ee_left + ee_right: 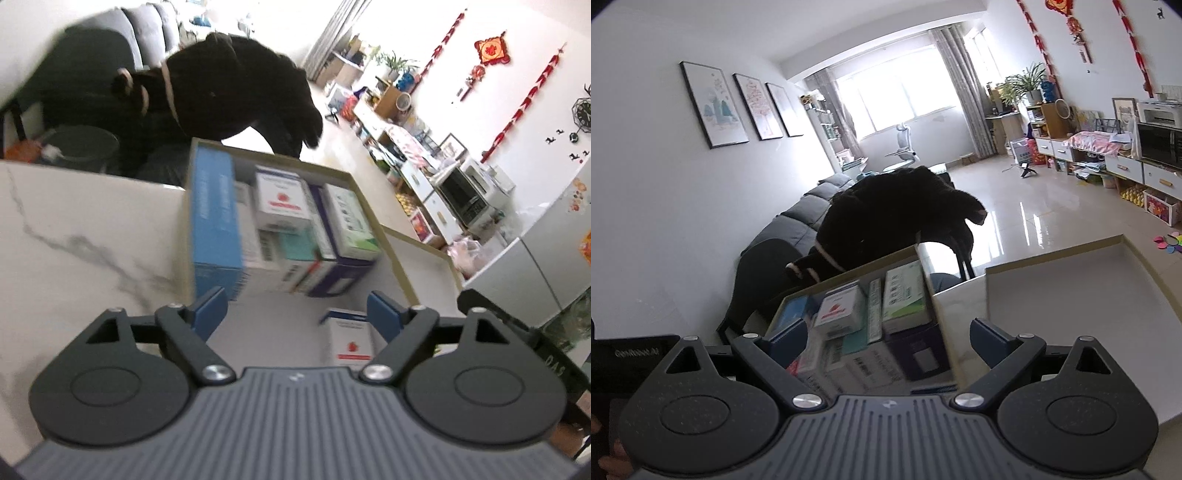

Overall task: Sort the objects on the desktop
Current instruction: 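Withdraw the left gripper toward the yellow cartoon medicine box, then grasp the yellow cartoon-printed medicine box with the left gripper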

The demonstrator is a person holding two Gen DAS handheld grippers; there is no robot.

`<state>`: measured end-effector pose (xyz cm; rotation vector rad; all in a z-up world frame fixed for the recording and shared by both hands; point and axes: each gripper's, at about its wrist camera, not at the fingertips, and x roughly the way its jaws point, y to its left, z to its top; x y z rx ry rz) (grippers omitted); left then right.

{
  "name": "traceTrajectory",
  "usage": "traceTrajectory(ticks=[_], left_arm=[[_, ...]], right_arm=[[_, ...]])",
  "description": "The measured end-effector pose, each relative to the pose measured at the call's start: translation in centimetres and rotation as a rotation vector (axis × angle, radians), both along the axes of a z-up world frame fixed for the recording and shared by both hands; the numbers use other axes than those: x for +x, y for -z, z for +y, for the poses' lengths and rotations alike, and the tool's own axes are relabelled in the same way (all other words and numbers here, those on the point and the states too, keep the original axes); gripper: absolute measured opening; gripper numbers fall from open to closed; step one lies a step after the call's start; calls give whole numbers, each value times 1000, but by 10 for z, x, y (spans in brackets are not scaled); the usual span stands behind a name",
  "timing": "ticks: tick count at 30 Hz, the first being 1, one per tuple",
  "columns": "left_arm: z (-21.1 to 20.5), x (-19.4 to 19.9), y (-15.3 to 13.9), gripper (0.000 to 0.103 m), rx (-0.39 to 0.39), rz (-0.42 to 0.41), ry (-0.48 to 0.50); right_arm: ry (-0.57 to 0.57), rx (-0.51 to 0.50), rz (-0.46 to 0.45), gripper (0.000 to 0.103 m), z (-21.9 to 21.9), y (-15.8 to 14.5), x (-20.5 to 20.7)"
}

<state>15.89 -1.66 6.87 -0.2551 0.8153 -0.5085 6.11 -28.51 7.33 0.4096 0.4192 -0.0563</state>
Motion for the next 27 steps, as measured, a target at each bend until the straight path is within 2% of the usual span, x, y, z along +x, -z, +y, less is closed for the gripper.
traceTrajectory(ticks=[4, 9, 12, 16, 23, 27], left_arm=[[29, -10, 1, 97, 20, -52, 3], [60, -18, 17, 101, 87, -99, -6], [77, -23, 32, 101, 130, -84, -20], [89, -20, 59, 101, 144, -37, -51], [93, -10, 87, 102, 235, -71, 14], [101, -10, 101, 102, 265, -89, 102]], right_arm=[[-11, 1, -5, 99, 14, -1, -12], [-20, 18, -28, 101, 25, 0, -31], [-18, 36, -29, 102, 31, 6, -39], [-26, 54, -15, 102, 39, 16, -44], [-46, 73, 26, 102, 52, 29, -44], [-24, 87, 22, 102, 55, 34, -48]])
